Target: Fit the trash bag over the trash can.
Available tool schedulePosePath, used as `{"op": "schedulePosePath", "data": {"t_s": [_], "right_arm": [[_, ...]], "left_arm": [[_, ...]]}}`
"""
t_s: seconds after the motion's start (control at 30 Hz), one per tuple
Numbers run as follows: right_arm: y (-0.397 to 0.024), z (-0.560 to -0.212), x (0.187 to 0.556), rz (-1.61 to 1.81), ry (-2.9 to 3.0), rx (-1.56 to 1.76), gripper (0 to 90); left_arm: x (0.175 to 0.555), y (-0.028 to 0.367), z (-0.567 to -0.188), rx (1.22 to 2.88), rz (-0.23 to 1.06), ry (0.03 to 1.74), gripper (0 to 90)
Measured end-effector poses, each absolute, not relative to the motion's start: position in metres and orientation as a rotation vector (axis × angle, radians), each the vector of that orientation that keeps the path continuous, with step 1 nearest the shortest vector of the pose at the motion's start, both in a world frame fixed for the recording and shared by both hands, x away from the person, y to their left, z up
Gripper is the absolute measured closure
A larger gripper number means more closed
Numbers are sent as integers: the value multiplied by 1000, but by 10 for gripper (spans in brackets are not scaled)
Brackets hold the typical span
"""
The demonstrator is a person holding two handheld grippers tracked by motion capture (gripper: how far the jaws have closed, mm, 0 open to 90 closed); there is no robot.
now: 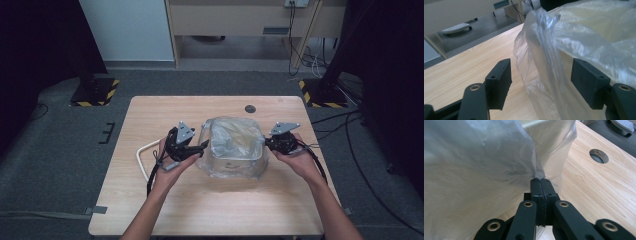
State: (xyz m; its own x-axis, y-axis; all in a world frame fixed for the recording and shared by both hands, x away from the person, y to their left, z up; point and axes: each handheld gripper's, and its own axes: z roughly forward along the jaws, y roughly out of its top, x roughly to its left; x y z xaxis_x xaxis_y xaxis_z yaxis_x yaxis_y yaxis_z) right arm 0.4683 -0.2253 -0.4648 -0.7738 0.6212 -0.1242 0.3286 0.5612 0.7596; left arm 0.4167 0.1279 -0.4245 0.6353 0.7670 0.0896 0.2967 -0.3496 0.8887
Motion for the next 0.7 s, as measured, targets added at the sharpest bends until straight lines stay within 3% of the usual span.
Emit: {"op": "schedulePosePath", "data": {"t_s": [0.7], "right_arm": [[-221, -468, 467, 1047, 2438, 796, 900]], "left_arm": [[435, 111, -409, 1850, 669, 843, 327]]}}
